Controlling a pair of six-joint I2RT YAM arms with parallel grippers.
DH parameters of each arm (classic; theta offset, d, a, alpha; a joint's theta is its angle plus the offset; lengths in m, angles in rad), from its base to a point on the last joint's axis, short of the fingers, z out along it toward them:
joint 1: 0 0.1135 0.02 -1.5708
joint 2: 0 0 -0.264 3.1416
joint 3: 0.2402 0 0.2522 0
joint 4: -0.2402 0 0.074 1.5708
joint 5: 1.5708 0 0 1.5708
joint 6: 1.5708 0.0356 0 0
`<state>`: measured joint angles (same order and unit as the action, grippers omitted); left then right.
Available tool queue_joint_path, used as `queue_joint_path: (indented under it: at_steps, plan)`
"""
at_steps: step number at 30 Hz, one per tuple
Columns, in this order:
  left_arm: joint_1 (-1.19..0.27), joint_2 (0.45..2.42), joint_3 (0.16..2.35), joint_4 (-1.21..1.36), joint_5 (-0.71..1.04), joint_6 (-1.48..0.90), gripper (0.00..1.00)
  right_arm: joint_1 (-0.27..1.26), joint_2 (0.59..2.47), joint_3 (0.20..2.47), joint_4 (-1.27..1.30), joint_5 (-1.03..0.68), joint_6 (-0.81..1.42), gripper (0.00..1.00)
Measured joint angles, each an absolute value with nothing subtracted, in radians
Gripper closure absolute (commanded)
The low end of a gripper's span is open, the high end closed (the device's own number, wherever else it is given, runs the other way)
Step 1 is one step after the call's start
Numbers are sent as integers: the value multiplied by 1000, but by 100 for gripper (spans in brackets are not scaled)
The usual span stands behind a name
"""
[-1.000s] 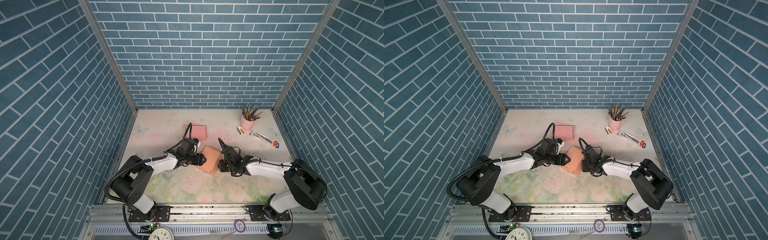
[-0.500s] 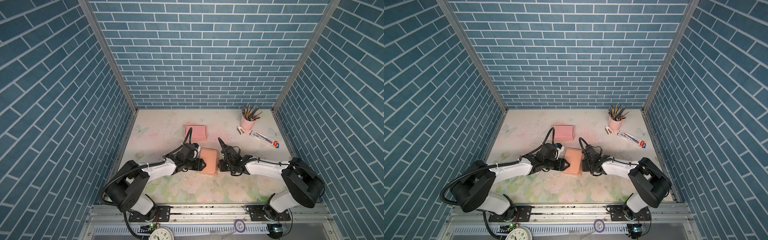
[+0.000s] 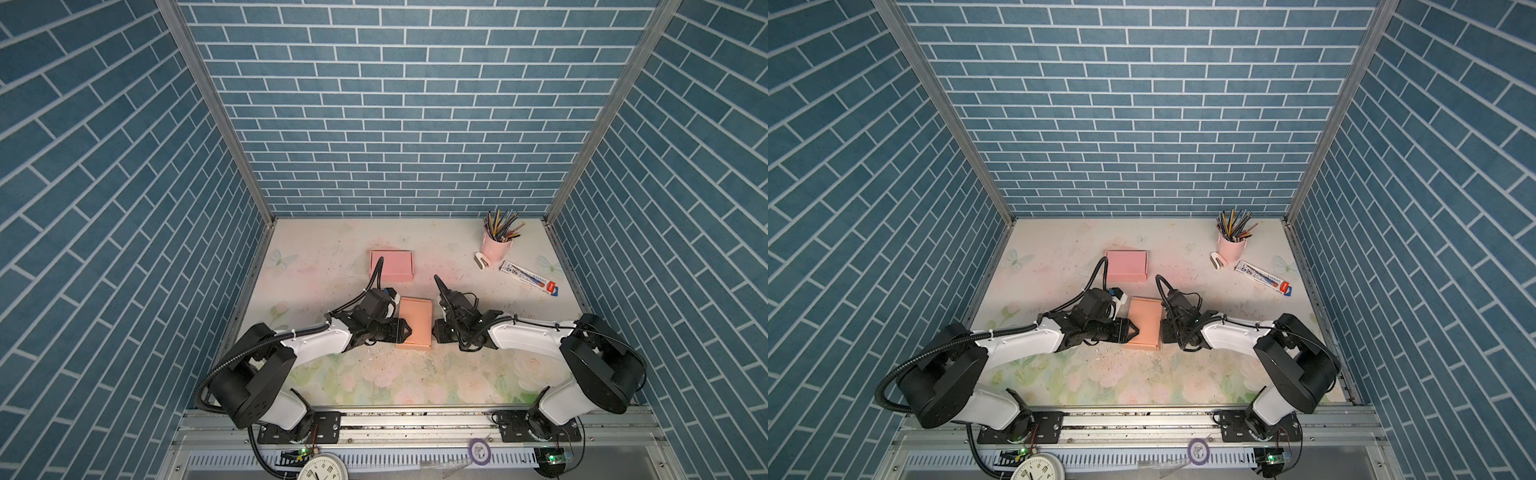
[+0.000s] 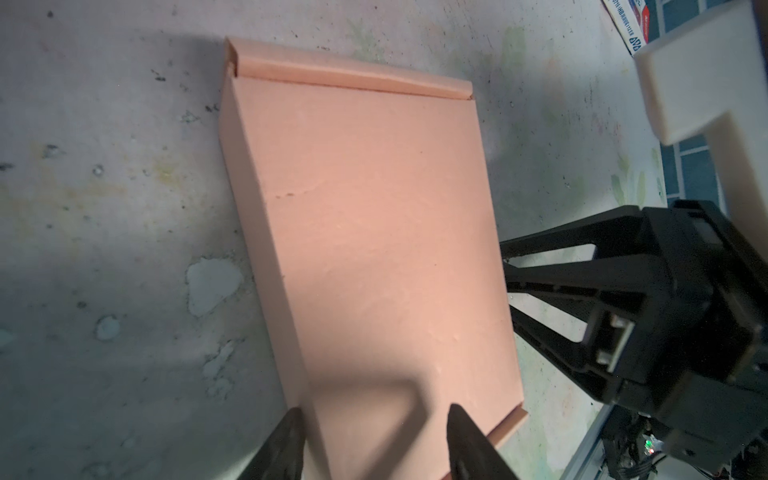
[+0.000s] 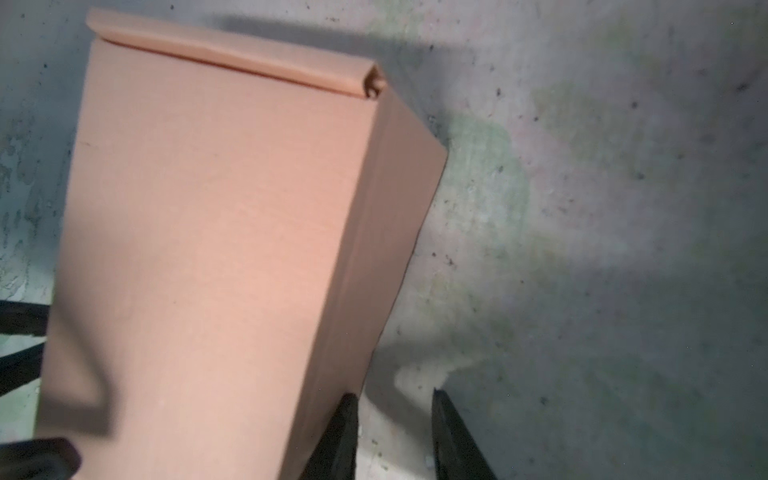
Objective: Fold the paper box
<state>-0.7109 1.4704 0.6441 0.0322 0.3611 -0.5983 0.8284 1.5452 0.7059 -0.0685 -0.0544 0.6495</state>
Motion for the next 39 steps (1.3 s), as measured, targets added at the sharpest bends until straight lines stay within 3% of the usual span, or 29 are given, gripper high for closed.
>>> queue_joint_path:
  at_steps: [12,23,39]
  plan:
    - [-708,1412,588,36,385,-623,45,836,1529,675,-22,-84,649,69]
    - [-590,1310,529,73,440,-625,42,791,1468,600,15,-124,654,75]
    - [-525,1470,646,125,457,-576,40,691,1563,736,15,-124,612,79]
